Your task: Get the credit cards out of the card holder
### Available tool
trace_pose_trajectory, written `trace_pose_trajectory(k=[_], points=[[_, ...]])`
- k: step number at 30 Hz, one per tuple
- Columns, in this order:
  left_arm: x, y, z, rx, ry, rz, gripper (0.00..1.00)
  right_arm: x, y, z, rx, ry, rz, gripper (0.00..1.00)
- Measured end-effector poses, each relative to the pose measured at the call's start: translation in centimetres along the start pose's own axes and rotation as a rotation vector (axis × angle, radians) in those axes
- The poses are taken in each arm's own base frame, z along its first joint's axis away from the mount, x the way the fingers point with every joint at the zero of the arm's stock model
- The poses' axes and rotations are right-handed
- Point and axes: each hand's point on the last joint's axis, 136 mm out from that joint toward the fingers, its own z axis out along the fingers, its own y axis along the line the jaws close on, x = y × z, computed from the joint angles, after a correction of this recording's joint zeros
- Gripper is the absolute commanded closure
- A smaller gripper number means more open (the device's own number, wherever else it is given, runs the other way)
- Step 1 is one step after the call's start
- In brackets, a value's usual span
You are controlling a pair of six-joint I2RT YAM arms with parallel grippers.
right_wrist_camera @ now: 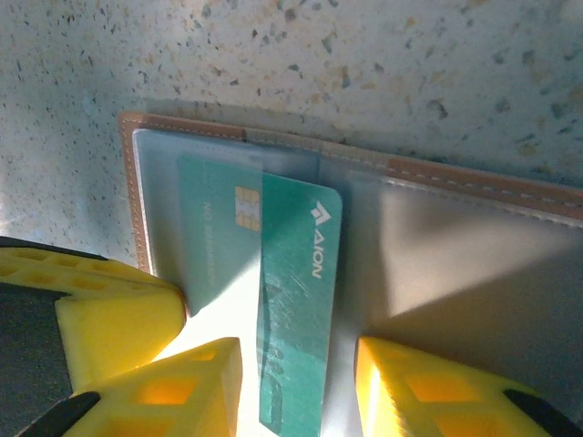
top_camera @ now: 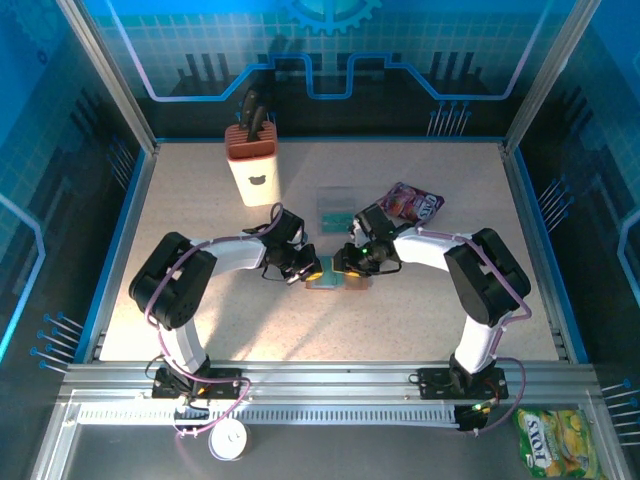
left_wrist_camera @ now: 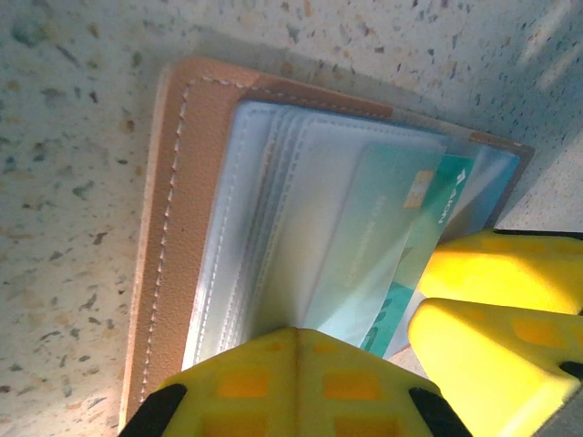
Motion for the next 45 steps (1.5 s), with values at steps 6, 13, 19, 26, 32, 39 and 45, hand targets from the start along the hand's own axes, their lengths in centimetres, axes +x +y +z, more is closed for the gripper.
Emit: trace_pose_trajectory(k=[6,13,19,26,32,39,45], points=[[0.0,0.0,0.0,-0.001,0.001,0.0,0.97,-0.2,0.3,0.0,-0.045,-0.002,0.026,0.68],[-0.1,0.0,0.1,-0.004,0.003,0.001,0.97,-0.5,1.1,0.0,-0.083,-0.005,0.02,0.7],[-0.1,0.0,0.1,-0.005,0.004,0.0,0.98,-0.5,1.6,-0.1,-0.108,-0.003,0.022,0.75],[-0.1,-0.1,0.2,-0.006,0.005,0.0,0.97,-0.5,0.8,0.0,-0.105,-0.006,0.045,0.81],[-0.1,-0.1,0.2,-0.007,0.006,0.001,0.97,-0.1,0.0,0.0,-0.103,-0.003,0.059,0.87],[-0.2,-0.2,0.2,-0.007,0.006,0.003,0.97,-0.4,0.3,-0.9,-0.125,-0.023,0.056,0.88],[-0.3,-0.2,0.2,-0.007,0.006,0.003,0.97,-0.2,-0.5,-1.4,-0.122,-0.032,0.072,0.88]])
